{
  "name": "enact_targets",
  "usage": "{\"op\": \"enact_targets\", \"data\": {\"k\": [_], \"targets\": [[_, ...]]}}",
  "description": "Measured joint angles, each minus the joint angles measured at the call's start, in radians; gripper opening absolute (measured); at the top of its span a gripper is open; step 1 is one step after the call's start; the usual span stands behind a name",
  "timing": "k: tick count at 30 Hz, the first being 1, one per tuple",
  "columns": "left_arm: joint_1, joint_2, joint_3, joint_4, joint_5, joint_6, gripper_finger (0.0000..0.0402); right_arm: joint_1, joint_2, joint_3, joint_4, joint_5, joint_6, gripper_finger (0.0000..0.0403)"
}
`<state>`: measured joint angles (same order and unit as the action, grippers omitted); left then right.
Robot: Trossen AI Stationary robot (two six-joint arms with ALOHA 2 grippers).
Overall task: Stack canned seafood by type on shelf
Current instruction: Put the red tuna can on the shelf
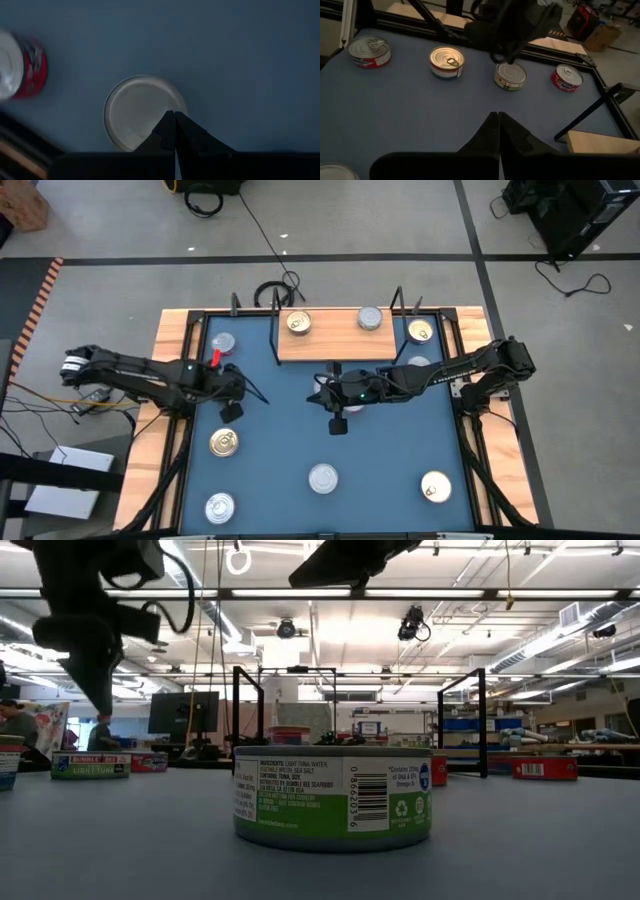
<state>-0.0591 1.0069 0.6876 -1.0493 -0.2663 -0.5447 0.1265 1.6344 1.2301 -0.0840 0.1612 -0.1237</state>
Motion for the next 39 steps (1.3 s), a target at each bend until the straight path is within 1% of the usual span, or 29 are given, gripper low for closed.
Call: {"op": "enact_targets", "data": {"k": [3, 6, 11, 15, 20, 31, 34, 39], "targets": [[0.035, 0.000, -0.028, -0.001, 0.004, -0.043, 0.0002, 0.003, 0.000, 0.000, 0.000, 0.000, -0.010, 0.0005], [0.067, 0.000, -0.045, 0.009, 0.029, -0.059, 0.0002, 0.003, 0.000, 0.000, 0.000, 0.000, -0.011, 0.0005], [0.116, 0.000, -0.072, 0.020, 0.041, -0.057, 0.0002, 0.003, 0.000, 0.000, 0.000, 0.000, -0.011, 0.0005], [0.147, 0.000, -0.101, 0.079, 0.060, -0.034, 0.0002, 0.003, 0.000, 0.000, 0.000, 0.000, -0.011, 0.0005], [0.174, 0.000, -0.120, 0.083, 0.065, -0.041, 0.0002, 0.003, 0.000, 0.000, 0.000, 0.000, -0.011, 0.0005], [0.197, 0.001, -0.122, 0.018, 0.059, -0.122, 0.0002, 0.003, 0.000, -0.001, 0.000, 0.000, -0.011, 0.0005], [0.197, 0.001, -0.122, 0.027, 0.058, -0.137, 0.0002, 0.003, 0.000, -0.001, 0.000, 0.000, -0.011, 0.0005], [0.197, 0.001, -0.122, 0.094, 0.056, -0.121, 0.0002, 0.004, 0.000, -0.001, 0.000, 0.000, -0.011, 0.0005]]}}
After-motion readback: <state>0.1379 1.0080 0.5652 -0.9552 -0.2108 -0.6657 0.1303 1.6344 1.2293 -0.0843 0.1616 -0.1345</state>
